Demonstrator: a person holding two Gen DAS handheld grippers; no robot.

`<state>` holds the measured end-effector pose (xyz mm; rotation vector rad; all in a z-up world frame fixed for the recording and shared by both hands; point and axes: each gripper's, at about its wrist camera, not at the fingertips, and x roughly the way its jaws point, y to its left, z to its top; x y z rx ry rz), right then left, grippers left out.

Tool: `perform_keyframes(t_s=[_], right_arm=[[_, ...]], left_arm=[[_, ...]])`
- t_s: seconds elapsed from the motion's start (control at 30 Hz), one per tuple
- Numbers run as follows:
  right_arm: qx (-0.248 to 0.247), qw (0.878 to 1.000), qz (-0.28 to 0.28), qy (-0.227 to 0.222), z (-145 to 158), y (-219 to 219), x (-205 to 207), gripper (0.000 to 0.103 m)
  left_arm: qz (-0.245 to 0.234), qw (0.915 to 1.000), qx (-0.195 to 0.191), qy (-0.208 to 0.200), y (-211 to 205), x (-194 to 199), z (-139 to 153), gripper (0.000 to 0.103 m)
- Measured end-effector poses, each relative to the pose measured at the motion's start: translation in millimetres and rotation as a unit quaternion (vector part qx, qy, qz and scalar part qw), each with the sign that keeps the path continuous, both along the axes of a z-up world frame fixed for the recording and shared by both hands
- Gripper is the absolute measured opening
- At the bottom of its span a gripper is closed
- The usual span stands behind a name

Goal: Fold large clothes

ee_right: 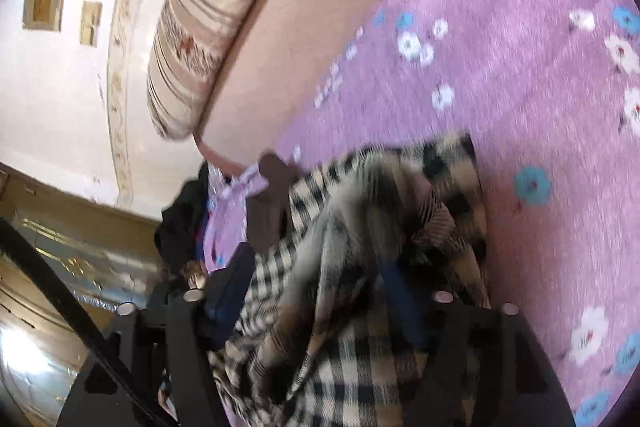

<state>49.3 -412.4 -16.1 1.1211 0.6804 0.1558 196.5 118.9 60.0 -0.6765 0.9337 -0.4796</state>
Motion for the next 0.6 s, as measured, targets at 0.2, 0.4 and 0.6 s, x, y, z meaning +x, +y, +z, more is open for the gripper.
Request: perform_keyframes(t_s=[0.2,0.4,0.6], right_arm=[[-0.026,0.999,-0.036,-0.011,16,-11,-5,0.072],[-0.141,0.986,0.069,-0.054,64,49,-20,0.068],[-0.235,0.942,0.237,-0.026,47,162,-46,0.042]], left_arm=[[0.027,0.9991,0.032,-0.004,7,-4,15,0.051],[0.041,0.9903,0.127,-0.037,19,-33,35,0.063],[0.03,0.975,0.217,-0.035,37,-66,28,0.063]])
